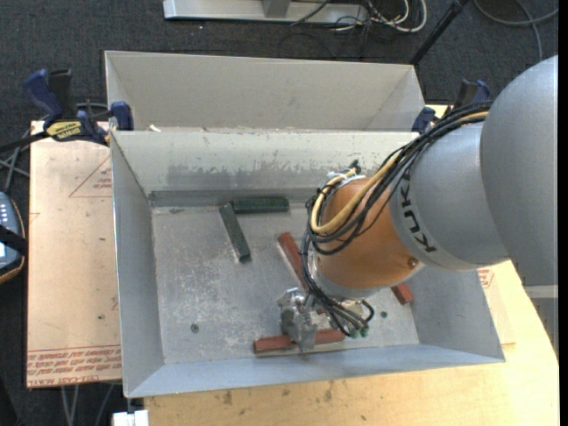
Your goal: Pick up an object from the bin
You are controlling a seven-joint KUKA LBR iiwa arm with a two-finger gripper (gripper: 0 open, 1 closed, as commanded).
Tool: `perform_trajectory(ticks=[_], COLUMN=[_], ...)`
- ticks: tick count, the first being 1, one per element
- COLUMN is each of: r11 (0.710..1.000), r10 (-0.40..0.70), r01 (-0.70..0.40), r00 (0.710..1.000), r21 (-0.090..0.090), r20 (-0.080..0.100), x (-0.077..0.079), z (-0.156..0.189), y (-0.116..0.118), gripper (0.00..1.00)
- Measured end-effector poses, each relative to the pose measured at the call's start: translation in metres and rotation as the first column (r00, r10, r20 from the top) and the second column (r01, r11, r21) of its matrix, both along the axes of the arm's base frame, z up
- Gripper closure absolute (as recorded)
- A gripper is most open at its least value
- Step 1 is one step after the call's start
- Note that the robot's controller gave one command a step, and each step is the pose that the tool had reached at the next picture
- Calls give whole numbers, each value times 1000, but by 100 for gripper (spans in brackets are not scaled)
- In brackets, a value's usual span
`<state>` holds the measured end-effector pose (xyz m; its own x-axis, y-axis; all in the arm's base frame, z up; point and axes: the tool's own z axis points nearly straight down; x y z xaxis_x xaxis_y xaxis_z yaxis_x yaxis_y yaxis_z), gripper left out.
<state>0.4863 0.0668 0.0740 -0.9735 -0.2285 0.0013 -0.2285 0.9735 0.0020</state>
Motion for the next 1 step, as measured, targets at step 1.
perform_trajectory(ticks=[1], r11=[1000], r10=[0], r01=[0], r00=[1000], r21=[0], r20=[0], x=[0], z=[0], y=[0], gripper=[100])
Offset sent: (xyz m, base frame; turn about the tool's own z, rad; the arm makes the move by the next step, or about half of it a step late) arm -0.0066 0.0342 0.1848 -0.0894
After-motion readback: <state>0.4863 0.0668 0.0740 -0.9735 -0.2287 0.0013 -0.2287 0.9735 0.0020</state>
